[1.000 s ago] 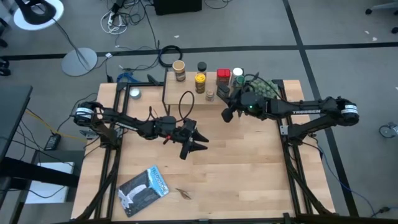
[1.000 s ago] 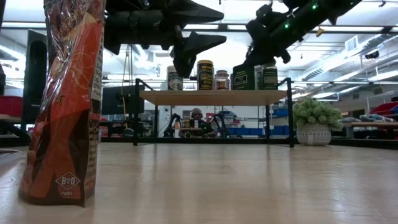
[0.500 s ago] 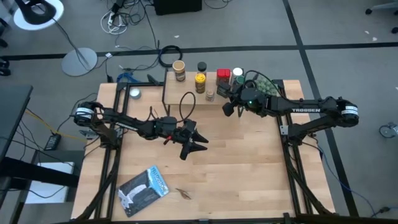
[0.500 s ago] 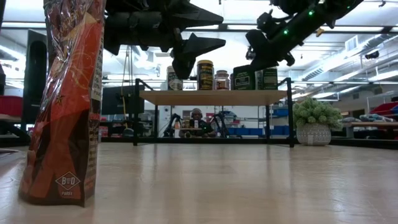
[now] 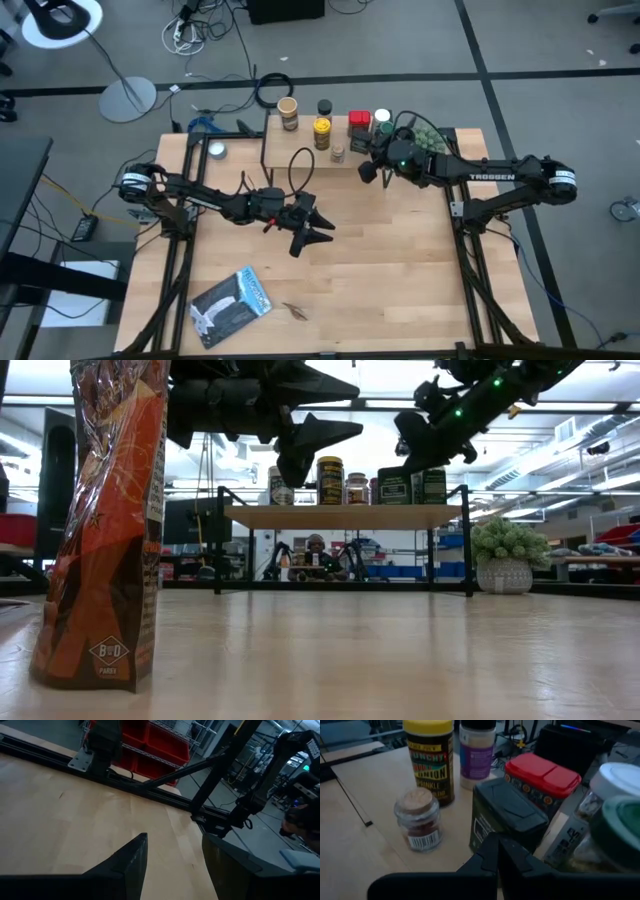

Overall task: Shelf spices
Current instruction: Put the green seasoning can on the shelf aligned with the other red seasoning can

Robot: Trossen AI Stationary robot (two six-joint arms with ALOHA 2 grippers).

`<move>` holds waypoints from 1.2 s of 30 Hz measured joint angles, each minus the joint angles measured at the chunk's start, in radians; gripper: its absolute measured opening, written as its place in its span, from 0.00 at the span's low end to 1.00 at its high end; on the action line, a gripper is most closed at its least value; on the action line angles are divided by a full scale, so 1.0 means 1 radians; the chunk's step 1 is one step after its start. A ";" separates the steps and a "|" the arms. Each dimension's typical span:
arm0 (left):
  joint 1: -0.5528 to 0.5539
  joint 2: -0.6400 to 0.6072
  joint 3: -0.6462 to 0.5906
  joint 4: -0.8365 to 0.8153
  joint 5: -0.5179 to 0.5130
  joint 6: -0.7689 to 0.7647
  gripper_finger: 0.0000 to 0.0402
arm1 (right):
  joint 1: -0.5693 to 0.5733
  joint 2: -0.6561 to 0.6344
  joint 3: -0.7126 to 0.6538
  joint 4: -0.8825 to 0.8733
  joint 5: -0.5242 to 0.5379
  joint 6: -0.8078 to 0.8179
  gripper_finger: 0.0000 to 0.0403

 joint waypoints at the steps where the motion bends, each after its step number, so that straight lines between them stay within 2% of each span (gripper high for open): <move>1: 0.000 0.000 0.000 0.000 -0.005 0.000 0.48 | -0.001 0.000 0.000 0.007 0.001 -0.005 0.00; 36: 0.000 0.000 0.000 0.001 -0.008 -0.003 0.48 | -0.023 0.003 0.001 0.036 0.026 -0.098 0.00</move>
